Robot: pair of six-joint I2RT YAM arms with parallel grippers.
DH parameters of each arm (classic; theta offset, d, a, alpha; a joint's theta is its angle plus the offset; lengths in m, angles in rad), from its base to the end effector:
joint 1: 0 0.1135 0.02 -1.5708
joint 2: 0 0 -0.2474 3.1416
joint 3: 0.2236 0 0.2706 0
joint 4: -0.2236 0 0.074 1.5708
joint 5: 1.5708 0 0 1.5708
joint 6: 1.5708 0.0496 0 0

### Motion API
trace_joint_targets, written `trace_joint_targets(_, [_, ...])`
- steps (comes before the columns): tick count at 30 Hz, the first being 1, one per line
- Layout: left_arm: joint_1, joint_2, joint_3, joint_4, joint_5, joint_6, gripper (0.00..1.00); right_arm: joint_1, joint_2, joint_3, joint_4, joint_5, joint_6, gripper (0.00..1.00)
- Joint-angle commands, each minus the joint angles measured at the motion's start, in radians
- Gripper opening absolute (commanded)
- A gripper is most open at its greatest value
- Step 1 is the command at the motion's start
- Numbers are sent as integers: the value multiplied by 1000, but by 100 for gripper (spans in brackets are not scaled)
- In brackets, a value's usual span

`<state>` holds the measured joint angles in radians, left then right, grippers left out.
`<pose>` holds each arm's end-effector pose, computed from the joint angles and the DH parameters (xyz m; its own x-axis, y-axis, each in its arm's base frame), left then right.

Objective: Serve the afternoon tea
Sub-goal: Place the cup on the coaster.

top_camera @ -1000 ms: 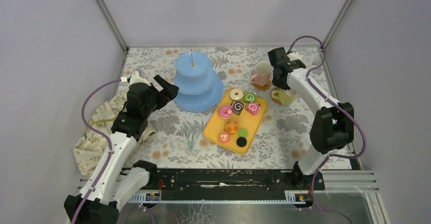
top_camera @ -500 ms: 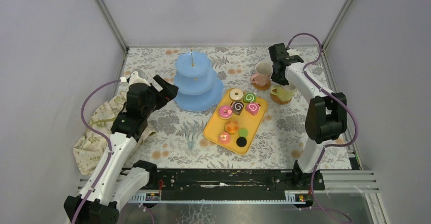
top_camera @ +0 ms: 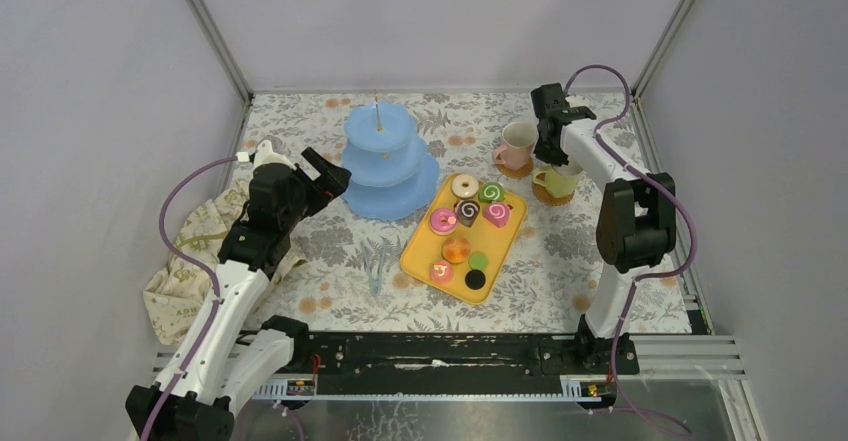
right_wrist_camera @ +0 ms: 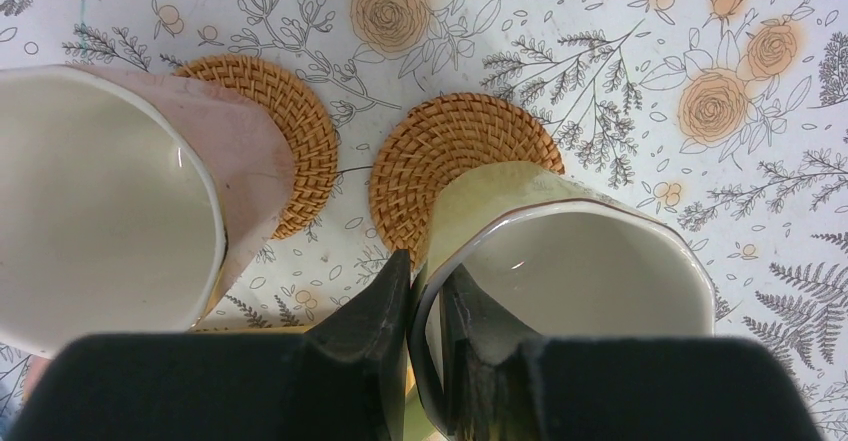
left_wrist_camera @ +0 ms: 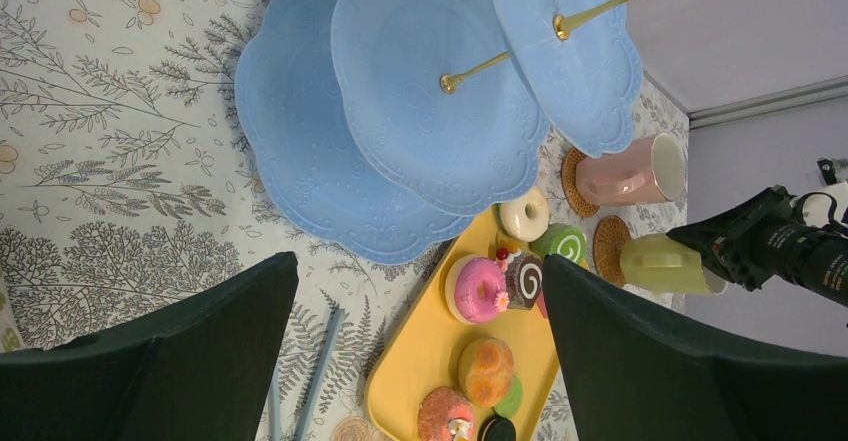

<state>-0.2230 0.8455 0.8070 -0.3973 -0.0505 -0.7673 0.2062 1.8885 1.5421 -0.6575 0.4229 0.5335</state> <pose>0.2286 -0.0493 0.2963 -0.4187 -0.6160 -0.6673 -0.1589 0.7732 -0.6140 0.4249 0.0681 0.2148 -0.6962 0.3282 -0.6385 0.4449 0.8952 -0.0250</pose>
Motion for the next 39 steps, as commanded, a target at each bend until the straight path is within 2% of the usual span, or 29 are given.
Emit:
trace_joint_targets(1, [-5, -10, -4, 15, -10, 8, 99, -8, -1, 82, 33, 9, -38, 0])
trace_joint_targets(39, [-5, -3, -7, 21, -14, 3, 98, -21, 55, 130, 54, -18, -55, 0])
